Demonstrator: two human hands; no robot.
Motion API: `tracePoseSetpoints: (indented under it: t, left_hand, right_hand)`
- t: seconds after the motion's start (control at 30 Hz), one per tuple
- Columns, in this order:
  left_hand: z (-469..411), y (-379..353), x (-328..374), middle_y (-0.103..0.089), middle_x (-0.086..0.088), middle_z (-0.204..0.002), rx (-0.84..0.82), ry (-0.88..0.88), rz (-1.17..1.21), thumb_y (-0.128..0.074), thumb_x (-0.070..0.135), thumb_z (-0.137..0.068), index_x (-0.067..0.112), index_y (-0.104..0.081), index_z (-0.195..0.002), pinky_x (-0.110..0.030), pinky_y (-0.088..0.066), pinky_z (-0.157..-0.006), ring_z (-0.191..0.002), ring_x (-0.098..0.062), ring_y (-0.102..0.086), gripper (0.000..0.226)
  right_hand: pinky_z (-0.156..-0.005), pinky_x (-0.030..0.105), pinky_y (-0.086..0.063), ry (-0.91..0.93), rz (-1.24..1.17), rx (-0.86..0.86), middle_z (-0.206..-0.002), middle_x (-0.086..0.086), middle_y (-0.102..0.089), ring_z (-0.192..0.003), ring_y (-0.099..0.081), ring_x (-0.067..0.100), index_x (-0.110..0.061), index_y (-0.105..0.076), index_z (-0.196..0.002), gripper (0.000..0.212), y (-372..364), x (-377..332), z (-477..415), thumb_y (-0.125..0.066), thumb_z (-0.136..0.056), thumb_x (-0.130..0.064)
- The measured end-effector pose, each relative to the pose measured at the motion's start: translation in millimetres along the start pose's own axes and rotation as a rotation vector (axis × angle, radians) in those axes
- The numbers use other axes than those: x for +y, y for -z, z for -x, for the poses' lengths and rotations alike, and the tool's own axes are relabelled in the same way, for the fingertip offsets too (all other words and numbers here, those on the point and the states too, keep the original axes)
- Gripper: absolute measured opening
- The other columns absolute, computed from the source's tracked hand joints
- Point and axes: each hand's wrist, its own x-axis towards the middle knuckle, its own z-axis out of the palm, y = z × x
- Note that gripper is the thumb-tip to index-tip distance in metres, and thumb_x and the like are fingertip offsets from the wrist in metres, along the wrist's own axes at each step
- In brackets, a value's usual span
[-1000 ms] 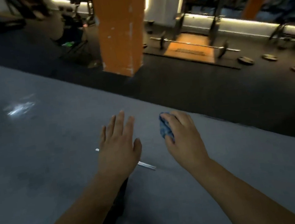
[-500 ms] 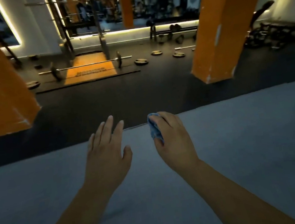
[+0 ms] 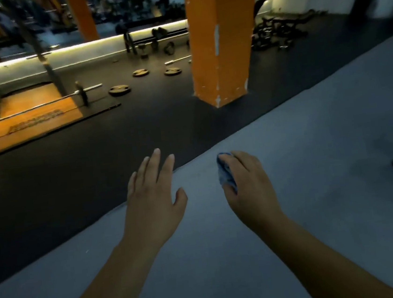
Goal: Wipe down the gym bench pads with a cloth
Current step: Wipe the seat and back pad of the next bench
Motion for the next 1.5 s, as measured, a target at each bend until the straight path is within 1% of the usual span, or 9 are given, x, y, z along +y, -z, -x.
tracePoseSetpoints:
  t: [0.1,0.27,0.37,0.57,0.7,0.8,1.0,1.23,1.5]
  left_hand:
    - [-70,-30,1,-0.01,-0.001,-0.167,-0.033,-0.111,0.062,-0.052,0.037,-0.096,0.026,-0.023,-0.158,-0.048,-0.014,-0.123,-0.153,-0.022,-0.008,0.069]
    - [-176,-82,41,-0.016,-0.006,-0.166,-0.129,-0.322,0.14,-0.053,0.033,-0.092,0.02,-0.031,-0.155,-0.051,-0.02,-0.12,-0.152,-0.028,-0.016,0.068]
    - [-231,-116,91,-0.018,-0.007,-0.165,-0.162,-0.479,0.179,-0.049,0.035,-0.092,0.018,-0.031,-0.155,-0.049,-0.021,-0.12,-0.151,-0.028,-0.017,0.067]
    - [-329,-195,222,-0.021,-0.008,-0.164,-0.22,-0.711,0.257,-0.042,0.036,-0.088,0.019,-0.03,-0.155,-0.051,-0.026,-0.119,-0.151,-0.027,-0.019,0.07]
    - [-395,-242,313,-0.013,-0.003,-0.167,-0.282,-0.777,0.29,-0.041,0.038,-0.089,0.023,-0.023,-0.157,-0.047,-0.019,-0.122,-0.152,-0.024,-0.013,0.072]
    - [-452,-273,368,-0.01,-0.002,-0.167,-0.301,-0.813,0.296,-0.049,0.034,-0.093,0.023,-0.021,-0.158,-0.044,-0.016,-0.123,-0.153,-0.022,-0.01,0.071]
    - [-566,-338,449,-0.006,0.0,-0.168,-0.332,-0.844,0.316,-0.05,0.033,-0.095,0.026,-0.017,-0.158,-0.042,-0.011,-0.123,-0.153,-0.02,-0.005,0.072]
    - [-719,-431,535,-0.003,0.001,-0.168,-0.372,-0.926,0.341,-0.049,0.033,-0.097,0.026,-0.015,-0.159,-0.04,-0.008,-0.124,-0.153,-0.018,-0.001,0.071]
    - [-838,-506,699,0.005,0.003,-0.168,-0.473,-1.135,0.415,-0.045,0.034,-0.099,0.028,-0.008,-0.16,-0.038,-0.003,-0.124,-0.153,-0.016,0.004,0.071]
  right_hand:
    - [-0.096,0.037,-0.049,-0.082,0.081,0.061,-0.131,0.006,-0.055,-0.117,-0.05,0.023,-0.012,-0.055,-0.134,0.058,-5,35,-34,-0.073,-0.079,-0.006]
    - [-0.094,0.036,-0.049,-0.283,0.214,0.152,-0.133,0.004,-0.054,-0.117,-0.049,0.023,-0.014,-0.052,-0.136,0.061,8,95,-72,-0.073,-0.079,-0.006]
    - [-0.095,0.039,-0.051,-0.384,0.294,0.215,-0.132,0.005,-0.054,-0.116,-0.052,0.025,-0.013,-0.053,-0.136,0.06,26,142,-88,-0.073,-0.08,-0.006]
    - [-0.098,0.035,-0.047,-0.561,0.407,0.357,-0.131,0.004,-0.056,-0.117,-0.047,0.019,-0.012,-0.054,-0.136,0.061,68,267,-120,-0.073,-0.079,-0.003]
    - [-0.1,0.035,-0.047,-0.621,0.426,0.409,-0.131,0.004,-0.056,-0.118,-0.048,0.019,-0.012,-0.054,-0.135,0.062,96,363,-159,-0.074,-0.077,-0.001]
    - [-0.1,0.036,-0.048,-0.659,0.441,0.433,-0.131,0.005,-0.056,-0.119,-0.049,0.022,-0.011,-0.054,-0.135,0.061,115,429,-198,-0.073,-0.078,-0.002]
    - [-0.097,0.037,-0.049,-0.705,0.467,0.439,-0.131,0.005,-0.055,-0.119,-0.044,0.018,-0.011,-0.054,-0.135,0.06,130,548,-275,-0.073,-0.079,-0.002]
    - [-0.101,0.033,-0.042,-0.794,0.52,0.476,-0.133,0.003,-0.053,-0.122,-0.043,0.019,-0.014,-0.052,-0.137,0.058,133,693,-378,-0.069,-0.082,-0.003]
    - [-0.102,0.028,-0.036,-0.933,0.635,0.59,-0.134,0.004,-0.053,-0.123,-0.041,0.018,-0.012,-0.054,-0.136,0.059,184,838,-445,-0.072,-0.08,-0.002]
